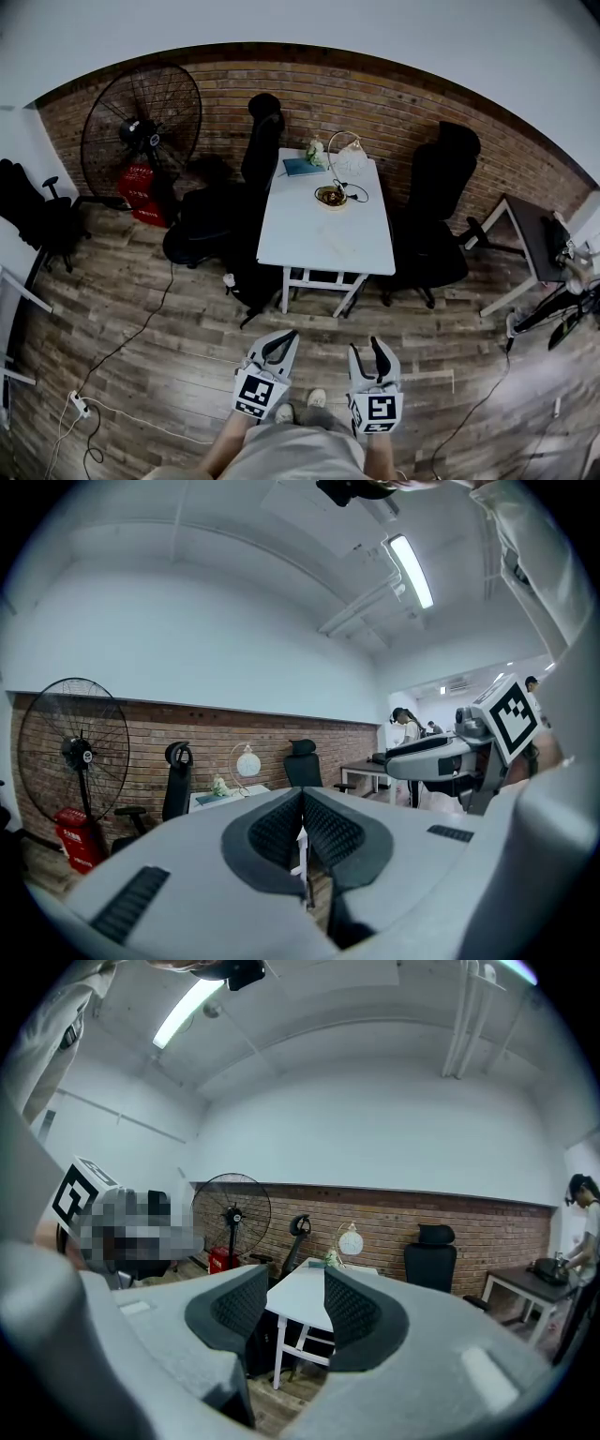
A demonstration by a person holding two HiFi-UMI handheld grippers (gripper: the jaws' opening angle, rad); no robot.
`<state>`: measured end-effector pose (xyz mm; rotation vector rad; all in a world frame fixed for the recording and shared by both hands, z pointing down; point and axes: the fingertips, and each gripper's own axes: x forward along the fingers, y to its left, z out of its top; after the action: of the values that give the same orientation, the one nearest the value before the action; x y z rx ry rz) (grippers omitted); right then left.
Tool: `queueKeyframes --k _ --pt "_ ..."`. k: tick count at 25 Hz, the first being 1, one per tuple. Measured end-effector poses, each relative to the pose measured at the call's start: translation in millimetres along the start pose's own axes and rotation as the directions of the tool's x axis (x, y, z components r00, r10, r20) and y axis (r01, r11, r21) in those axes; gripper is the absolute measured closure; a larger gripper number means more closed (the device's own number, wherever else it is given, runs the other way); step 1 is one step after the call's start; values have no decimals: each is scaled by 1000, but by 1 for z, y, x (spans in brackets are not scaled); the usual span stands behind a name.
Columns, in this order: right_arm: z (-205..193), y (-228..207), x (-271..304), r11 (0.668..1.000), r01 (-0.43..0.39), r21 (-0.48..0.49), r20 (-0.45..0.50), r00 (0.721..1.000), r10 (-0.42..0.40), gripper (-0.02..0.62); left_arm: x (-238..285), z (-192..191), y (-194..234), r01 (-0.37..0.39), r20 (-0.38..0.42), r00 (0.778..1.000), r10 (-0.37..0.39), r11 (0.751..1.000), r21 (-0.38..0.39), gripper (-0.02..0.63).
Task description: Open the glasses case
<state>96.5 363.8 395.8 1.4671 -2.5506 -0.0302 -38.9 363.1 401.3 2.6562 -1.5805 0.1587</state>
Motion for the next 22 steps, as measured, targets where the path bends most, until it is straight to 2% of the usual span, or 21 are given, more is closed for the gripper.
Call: queueKeyframes --k 16,22 --pt "4 -18 46 1000 -22 18 12 1000 22 403 34 7 29 -37 7 999 37 999 14 600" --pt "-1 -37 69 999 -33 31 8 999 33 403 60 4 36 -50 -5 999 50 999 17 600"
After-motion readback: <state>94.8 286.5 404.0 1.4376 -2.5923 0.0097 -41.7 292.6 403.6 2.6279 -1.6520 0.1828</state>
